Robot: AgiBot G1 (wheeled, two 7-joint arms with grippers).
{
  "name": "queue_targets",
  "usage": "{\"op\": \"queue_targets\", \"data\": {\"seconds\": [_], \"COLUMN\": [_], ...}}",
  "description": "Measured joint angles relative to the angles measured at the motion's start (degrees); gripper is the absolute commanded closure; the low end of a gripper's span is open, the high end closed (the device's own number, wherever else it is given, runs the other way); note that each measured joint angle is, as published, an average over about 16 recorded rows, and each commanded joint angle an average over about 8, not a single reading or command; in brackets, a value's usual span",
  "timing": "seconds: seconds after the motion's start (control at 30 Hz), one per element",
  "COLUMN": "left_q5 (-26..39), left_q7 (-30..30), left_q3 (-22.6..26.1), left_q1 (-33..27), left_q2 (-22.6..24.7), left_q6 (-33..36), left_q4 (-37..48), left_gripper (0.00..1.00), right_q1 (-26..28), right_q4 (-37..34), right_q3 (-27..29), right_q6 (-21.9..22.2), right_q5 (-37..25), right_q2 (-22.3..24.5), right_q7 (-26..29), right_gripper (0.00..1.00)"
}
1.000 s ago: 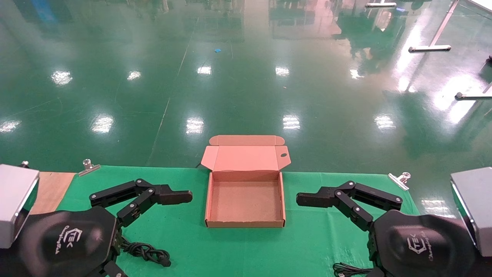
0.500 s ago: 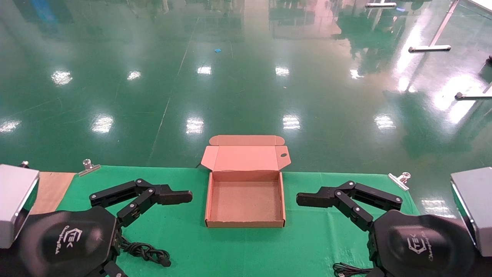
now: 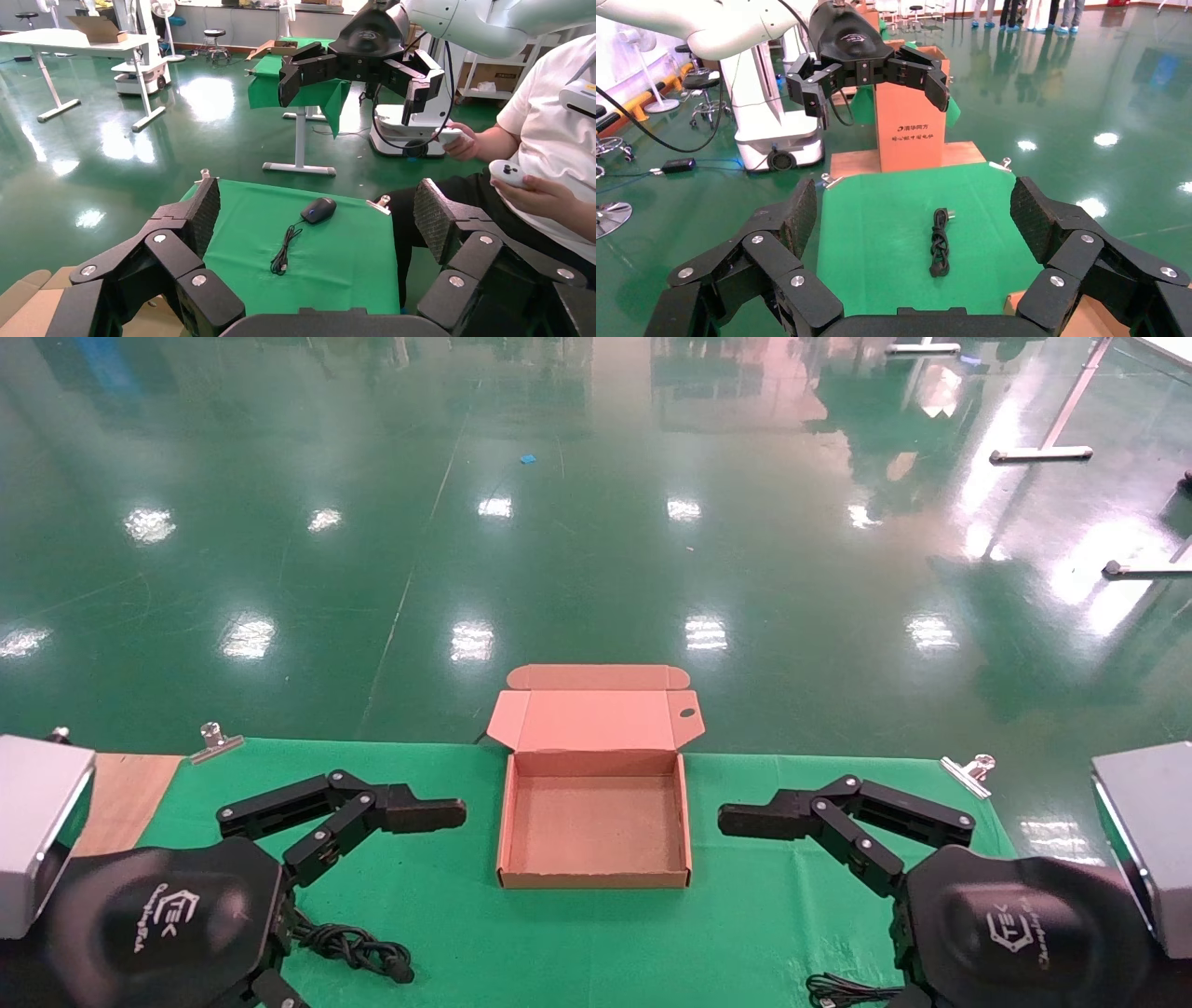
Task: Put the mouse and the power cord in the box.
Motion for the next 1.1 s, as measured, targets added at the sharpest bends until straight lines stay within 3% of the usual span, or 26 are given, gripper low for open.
{"op": "queue_targets", "data": {"seconds": [0.27, 0.6, 0.87, 1.1], "left_q5": [6.6, 24.2, 40.2, 51.7], "left_q7": [4.3, 12.1, 19.5, 28.1], "left_q3": [2.5, 9.6, 16.2, 21.5], "left_q1": [-0.3, -7.0, -16.3, -23.3], "left_q2": [0.3, 3.0, 8.3, 15.0], "left_q6": [1.4, 2.6, 0.9, -2.3], "left_q4": [3.5, 12.0, 21.6, 31.6], "left_gripper": [0.0, 0.0, 0.0, 0.0], "right_q1": [1.3, 6.3, 11.2, 14.0], "right_q4": [0.4, 2.4, 1.7, -3.1], "right_q3": [-3.3, -10.6, -17.2, -21.5], "right_q6": [0.8, 3.9, 5.4, 7.2], "right_q5": [-9.8, -34.4, -54.9, -66.5], "right_q2": [-0.2, -0.5, -3.0, -6.7], "right_q7": [-2.4, -6.1, -8.3, -11.1], "right_gripper": [0.0, 0.0, 0.0, 0.0]}}
